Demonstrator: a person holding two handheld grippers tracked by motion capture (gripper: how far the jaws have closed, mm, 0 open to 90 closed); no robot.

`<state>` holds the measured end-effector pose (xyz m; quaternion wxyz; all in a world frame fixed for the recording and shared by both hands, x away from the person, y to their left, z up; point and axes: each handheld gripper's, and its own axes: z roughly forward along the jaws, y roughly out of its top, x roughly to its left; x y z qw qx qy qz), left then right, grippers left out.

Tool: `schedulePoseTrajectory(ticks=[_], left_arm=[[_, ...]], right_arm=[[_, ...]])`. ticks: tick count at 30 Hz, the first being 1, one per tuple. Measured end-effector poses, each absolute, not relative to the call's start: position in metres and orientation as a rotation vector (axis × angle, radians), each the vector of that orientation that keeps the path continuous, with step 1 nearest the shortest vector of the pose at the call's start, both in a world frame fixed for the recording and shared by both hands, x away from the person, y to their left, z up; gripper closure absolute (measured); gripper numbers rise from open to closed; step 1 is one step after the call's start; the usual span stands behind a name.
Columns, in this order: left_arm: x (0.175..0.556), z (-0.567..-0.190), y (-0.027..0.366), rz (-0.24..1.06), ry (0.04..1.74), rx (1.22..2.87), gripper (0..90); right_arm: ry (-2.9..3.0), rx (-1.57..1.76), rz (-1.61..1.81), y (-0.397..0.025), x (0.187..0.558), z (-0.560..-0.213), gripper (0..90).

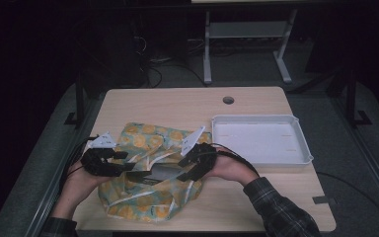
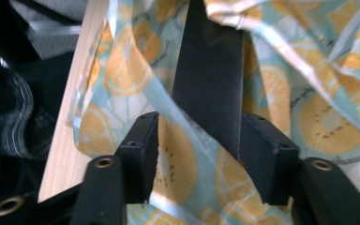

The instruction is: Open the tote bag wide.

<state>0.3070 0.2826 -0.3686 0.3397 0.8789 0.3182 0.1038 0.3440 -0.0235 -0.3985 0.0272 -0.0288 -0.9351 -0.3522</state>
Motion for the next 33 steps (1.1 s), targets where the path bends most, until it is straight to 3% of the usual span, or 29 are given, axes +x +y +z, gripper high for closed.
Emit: schedulePoseTrajectory(ticks=[3,10,13,33], left_arm=[[0.312,-0.376,0.280,0.241,0.831,2.309,63.9],[0.314,-0.381,0.281,0.208,0.838,2.333,88.6],[0.314,-0.381,0.282,0.208,0.847,2.330,89.3],[0.315,-0.379,0.289,0.247,0.891,2.269,89.6]], right_arm=[[-2.909,-0.048,-1.054,-0.021,0.341,-0.402,56.5],[-2.940,0.010,-1.021,-0.019,0.337,-0.403,83.5],[-2.930,0.025,-1.021,-0.021,0.335,-0.401,89.2],[-2.940,0.107,-0.924,-0.026,0.315,-0.415,89.4]])
